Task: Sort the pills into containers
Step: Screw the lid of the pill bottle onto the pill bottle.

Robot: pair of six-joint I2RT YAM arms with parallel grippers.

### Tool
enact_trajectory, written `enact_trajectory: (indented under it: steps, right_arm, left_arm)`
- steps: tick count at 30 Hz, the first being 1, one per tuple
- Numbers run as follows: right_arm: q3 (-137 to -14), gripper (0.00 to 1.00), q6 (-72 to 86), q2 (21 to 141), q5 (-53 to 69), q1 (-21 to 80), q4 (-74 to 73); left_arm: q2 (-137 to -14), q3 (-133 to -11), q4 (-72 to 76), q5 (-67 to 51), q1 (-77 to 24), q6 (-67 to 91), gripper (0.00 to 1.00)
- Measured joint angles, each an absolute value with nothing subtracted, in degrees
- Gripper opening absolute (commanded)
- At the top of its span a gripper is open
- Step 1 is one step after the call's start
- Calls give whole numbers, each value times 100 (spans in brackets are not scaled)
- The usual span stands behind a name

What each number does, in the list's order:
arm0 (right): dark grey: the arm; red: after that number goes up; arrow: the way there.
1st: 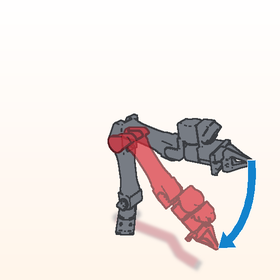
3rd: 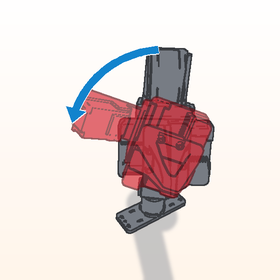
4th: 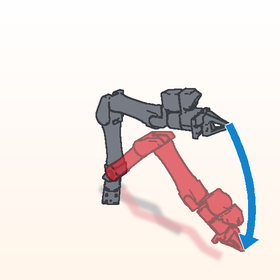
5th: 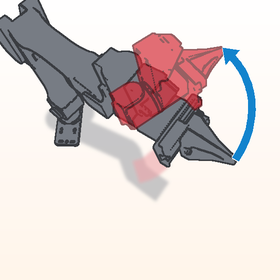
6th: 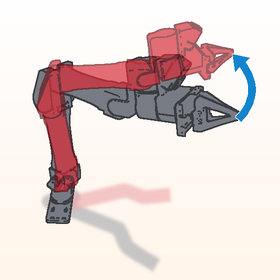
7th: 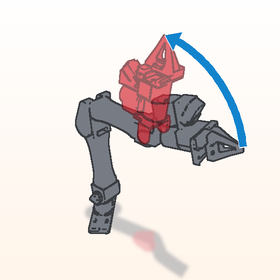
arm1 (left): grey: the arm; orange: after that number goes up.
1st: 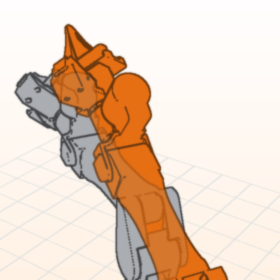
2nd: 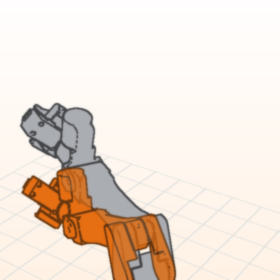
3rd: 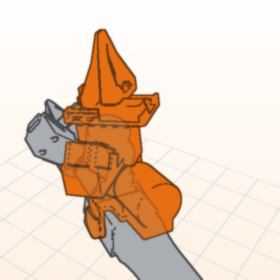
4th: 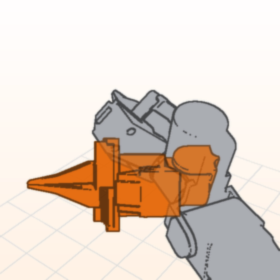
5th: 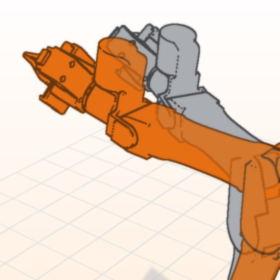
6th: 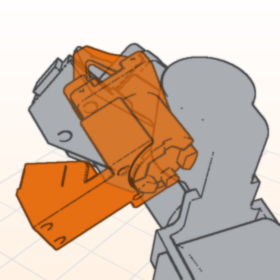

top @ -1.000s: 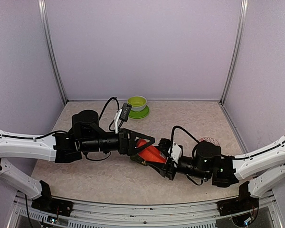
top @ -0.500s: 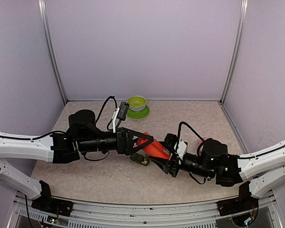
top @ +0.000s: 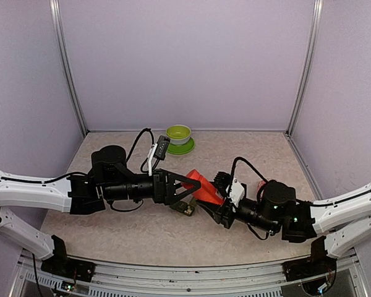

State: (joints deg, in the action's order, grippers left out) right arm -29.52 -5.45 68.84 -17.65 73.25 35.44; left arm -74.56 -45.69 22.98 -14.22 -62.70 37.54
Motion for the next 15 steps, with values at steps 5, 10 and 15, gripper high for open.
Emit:
enact_trajectory:
  steps: [5,10,15]
  right_arm:
    - [-3048,0,-532,7207,-1422,7338,3573]
    - [-3168,0,-517,7476,-1162,7378,3594]
    - [-3240,0,-504,7623,-1002,7395,3601]
  left_arm:
    - [-7498,-4541,2270,-1306,-6270,3765,99]
    - [-7502,-4534,2252,-1267,-6265,3756,99]
    - [-7505,-4534,2255,-1256,-6254,3736,99]
